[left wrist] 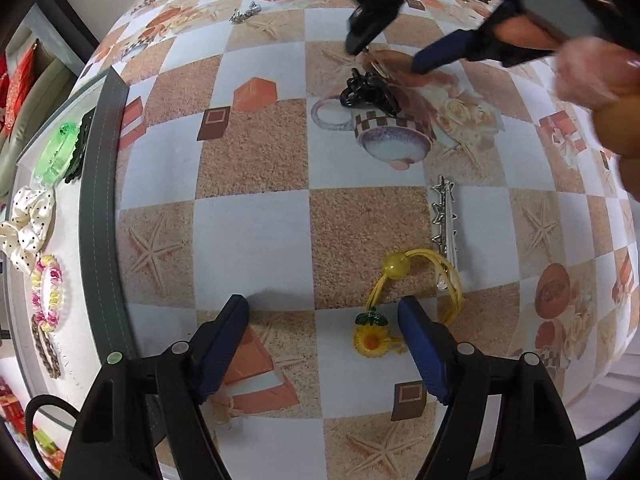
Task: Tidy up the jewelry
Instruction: 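Grasp the yellow sunflower cord with the left tool while the right tool grasps the beige hairpins, then carry the yellow cord into the tray with the left tool while the right tool carries the hairpins there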
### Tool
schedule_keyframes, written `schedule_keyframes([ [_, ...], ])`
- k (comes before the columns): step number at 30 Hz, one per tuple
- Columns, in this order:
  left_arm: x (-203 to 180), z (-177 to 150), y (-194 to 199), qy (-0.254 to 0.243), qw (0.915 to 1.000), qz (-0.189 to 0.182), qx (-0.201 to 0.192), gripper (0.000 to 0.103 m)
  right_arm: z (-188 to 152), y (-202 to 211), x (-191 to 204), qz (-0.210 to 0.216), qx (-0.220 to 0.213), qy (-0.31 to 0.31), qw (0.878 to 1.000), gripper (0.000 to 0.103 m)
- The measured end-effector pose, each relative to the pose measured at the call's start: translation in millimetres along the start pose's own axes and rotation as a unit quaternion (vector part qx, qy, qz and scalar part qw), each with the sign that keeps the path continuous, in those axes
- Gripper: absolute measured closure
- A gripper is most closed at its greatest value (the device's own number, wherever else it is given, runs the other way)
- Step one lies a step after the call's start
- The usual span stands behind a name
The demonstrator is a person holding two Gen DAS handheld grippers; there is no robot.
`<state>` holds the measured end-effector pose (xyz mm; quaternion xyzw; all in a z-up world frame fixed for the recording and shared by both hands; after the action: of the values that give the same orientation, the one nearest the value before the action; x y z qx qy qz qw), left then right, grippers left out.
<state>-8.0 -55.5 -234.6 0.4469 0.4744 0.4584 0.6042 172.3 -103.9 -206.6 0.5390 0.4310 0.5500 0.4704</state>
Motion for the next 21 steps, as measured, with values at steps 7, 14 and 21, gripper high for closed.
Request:
schedule_keyframes([
  [7,-23,3,1,-0.02,0.9998,0.0,-0.006,0.039,4,-3,15,-0.079,-0.015,0.068,0.994,0.065],
  [14,-40,10,3,-0.035,0.9993,-0.016,-0.005,0.082,5,-2,9,-0.091,-0.02,0.073,0.993,0.084],
  [21,-39,15,6,-0.003,0.9958,-0.091,0.008,0.098,-4,6,-19,-0.052,-0.016,0.03,0.998,0.084],
])
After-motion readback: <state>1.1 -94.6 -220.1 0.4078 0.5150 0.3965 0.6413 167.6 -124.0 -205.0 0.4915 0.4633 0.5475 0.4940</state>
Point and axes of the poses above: each gripper's, at about its wrist camera, not at the fingertips, and y roughly against the way its jaws point, x to its left, z to its top, the point moved 7 cm from there along -y, roughly the way its jaws point, and after that the axes turned 9 degrees about -z, right-handed, at the moved point
